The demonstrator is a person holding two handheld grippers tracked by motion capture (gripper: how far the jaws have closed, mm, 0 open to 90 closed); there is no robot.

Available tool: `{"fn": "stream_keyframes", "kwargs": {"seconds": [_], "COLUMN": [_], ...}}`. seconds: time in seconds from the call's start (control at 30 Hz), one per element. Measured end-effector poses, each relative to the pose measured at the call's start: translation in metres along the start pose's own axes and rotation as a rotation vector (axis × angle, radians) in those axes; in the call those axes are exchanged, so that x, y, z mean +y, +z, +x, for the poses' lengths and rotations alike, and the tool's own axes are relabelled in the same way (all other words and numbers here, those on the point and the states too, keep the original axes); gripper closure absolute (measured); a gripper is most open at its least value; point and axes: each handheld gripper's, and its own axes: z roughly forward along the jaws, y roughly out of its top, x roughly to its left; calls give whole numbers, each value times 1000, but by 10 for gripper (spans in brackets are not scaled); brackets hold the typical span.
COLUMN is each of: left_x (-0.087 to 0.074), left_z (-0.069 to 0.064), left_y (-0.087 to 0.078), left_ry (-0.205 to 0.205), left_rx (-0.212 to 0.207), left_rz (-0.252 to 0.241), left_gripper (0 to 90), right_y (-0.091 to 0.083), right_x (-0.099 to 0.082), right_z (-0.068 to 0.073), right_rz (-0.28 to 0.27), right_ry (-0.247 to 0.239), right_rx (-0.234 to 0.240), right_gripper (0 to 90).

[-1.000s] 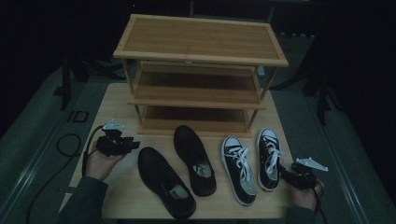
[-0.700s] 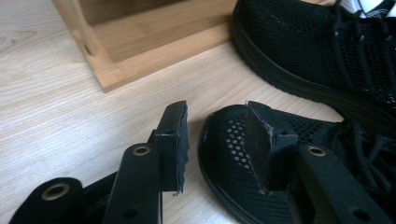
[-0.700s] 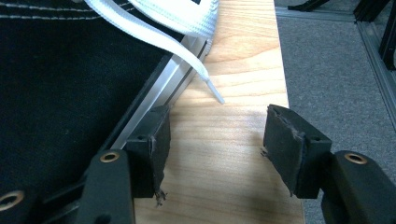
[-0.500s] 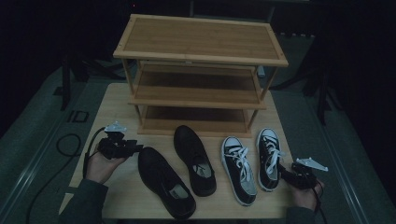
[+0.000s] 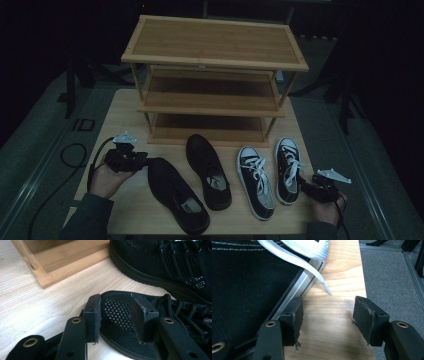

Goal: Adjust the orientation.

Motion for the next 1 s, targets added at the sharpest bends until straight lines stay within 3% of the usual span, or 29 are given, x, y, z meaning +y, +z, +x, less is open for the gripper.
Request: {"fn": "stream_keyframes", "kwargs": {"seconds": [0.6,1.0], "left_x": [1,3], "left_z": [-7,-16], "left_y": [-5,-8], "left_ry": [44,65], "left_rx": [-42,-74], "left_rz": [44,41], "left_gripper": [603,598], "right_y": [0,0], "right_x": [0,0], "right_z": [0,0], "right_rz": [0,0], "right_ry": [-1,-2], "right_rx": [0,-2], "right_gripper": [406,406]}}
